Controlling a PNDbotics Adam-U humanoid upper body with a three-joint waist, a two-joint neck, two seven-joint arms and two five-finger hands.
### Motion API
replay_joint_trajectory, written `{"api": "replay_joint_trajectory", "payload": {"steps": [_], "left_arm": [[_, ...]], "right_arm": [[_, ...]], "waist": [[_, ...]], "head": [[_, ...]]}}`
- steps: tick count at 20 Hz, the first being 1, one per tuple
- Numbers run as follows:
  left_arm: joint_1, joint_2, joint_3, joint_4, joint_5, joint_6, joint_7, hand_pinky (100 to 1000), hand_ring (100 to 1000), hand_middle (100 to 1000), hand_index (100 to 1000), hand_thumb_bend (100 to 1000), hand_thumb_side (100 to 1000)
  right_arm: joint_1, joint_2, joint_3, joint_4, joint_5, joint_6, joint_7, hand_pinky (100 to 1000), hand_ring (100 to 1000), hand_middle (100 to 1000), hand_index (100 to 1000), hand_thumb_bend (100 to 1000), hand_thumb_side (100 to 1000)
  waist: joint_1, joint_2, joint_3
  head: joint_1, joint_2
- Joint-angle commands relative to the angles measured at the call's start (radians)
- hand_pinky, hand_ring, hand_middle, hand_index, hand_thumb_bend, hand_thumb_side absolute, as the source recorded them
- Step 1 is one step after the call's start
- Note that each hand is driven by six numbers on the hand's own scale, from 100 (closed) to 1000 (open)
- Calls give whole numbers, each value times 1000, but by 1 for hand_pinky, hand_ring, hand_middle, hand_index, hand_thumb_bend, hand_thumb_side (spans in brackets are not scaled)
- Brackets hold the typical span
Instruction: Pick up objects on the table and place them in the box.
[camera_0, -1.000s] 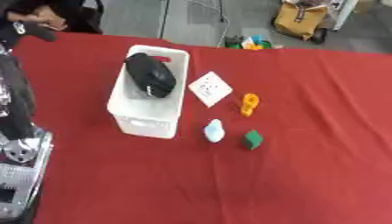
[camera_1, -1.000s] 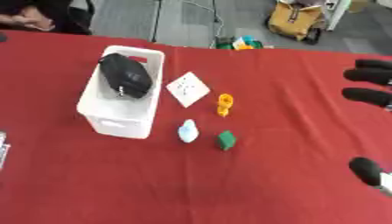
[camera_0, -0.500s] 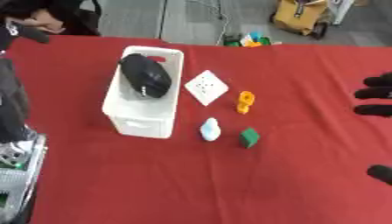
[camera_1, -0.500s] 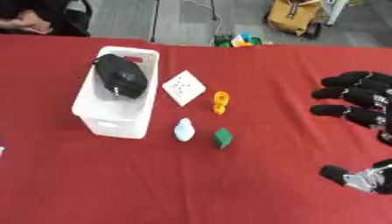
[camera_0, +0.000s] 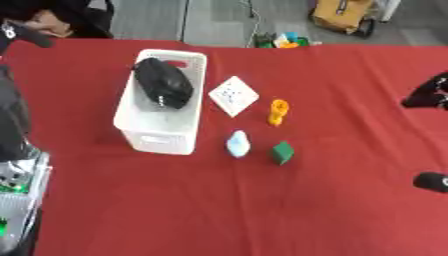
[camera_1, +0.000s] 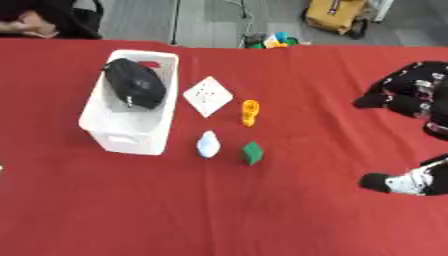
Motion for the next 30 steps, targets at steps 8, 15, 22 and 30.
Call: {"api": "replay_joint_trajectory", "payload": {"steps": [8, 15, 22, 30], "left_arm": [[-20, 0, -9, -16, 17, 0, -16, 445, 813, 804, 915, 112, 1000], [-22, -3, -14, -16, 24, 1, -21, 446, 813, 802, 915, 110, 1000], [-16, -2, -14, -16, 26, 4, -24, 445, 812, 800, 915, 109, 1000], [-12, -8, -13, -16, 24, 8, -24, 442, 812, 797, 915, 109, 1000]], "right_arm": [[-129, 166, 72, -17, -45, 115, 110, 724, 690, 688, 818, 671, 1000], [-199, 217, 104, -17, -51, 144, 205, 724, 691, 687, 825, 669, 1000], [-266, 346, 106, -17, -32, 196, 290, 711, 669, 579, 810, 685, 1000], [-260, 544, 49, -17, 53, 236, 384, 697, 645, 525, 775, 654, 1000]], "waist": [[-4, -16, 3], [-7, -19, 5], [-15, -25, -6], [-21, -22, -15]], "head": [[17, 8], [9, 1], [10, 4], [8, 1]]}}
